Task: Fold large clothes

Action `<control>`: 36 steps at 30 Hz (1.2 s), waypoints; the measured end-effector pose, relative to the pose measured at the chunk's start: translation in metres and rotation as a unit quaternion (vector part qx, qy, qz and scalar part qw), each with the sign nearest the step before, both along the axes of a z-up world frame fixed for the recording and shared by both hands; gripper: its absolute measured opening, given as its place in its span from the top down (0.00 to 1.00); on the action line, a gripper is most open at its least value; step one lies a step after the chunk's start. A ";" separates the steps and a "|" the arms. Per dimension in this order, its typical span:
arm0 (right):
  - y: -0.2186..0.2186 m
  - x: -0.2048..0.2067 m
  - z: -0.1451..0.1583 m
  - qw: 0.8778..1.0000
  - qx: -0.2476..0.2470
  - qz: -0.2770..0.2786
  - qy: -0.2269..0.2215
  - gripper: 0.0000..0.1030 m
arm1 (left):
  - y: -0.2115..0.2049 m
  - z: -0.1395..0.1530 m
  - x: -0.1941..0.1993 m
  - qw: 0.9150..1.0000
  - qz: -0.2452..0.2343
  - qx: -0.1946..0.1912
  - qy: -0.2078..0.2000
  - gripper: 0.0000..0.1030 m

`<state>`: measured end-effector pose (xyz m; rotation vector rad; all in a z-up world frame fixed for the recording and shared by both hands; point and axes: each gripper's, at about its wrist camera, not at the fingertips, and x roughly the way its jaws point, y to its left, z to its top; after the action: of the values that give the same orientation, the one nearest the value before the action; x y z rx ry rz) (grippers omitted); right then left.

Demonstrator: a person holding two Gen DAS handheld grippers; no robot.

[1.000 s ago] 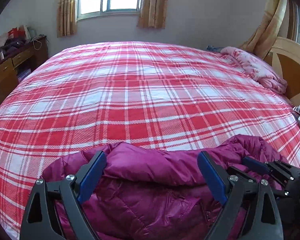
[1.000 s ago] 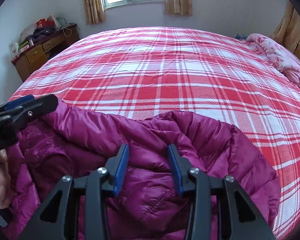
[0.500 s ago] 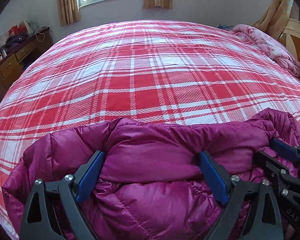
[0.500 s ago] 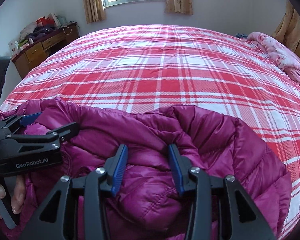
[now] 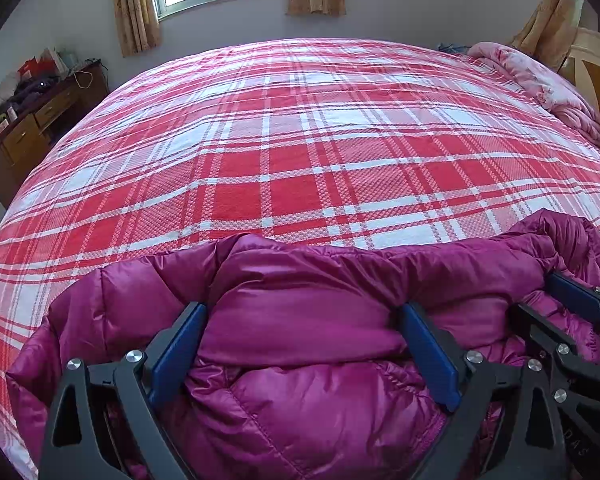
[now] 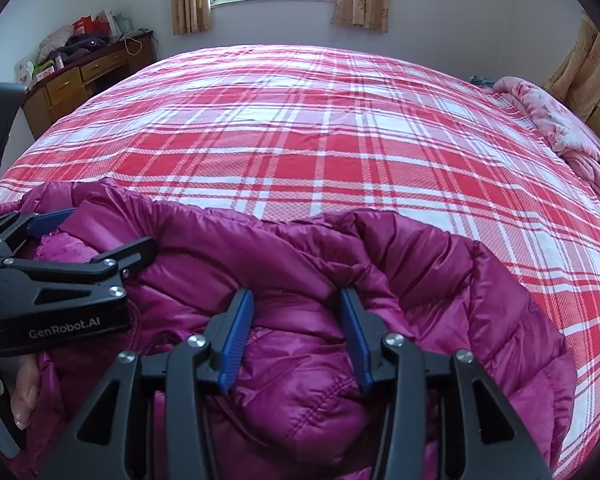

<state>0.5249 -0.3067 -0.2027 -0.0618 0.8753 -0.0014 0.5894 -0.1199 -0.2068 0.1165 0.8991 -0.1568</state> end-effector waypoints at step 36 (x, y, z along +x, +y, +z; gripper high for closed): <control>0.008 0.004 0.000 0.999 -0.035 0.005 0.011 0.52 | -0.004 -0.001 0.004 1.000 0.007 0.024 -0.001 0.01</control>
<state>0.5292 -0.2989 -0.2023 -0.1315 0.8978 -0.0218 0.5929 -0.1243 -0.2075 0.1547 0.9019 -0.1230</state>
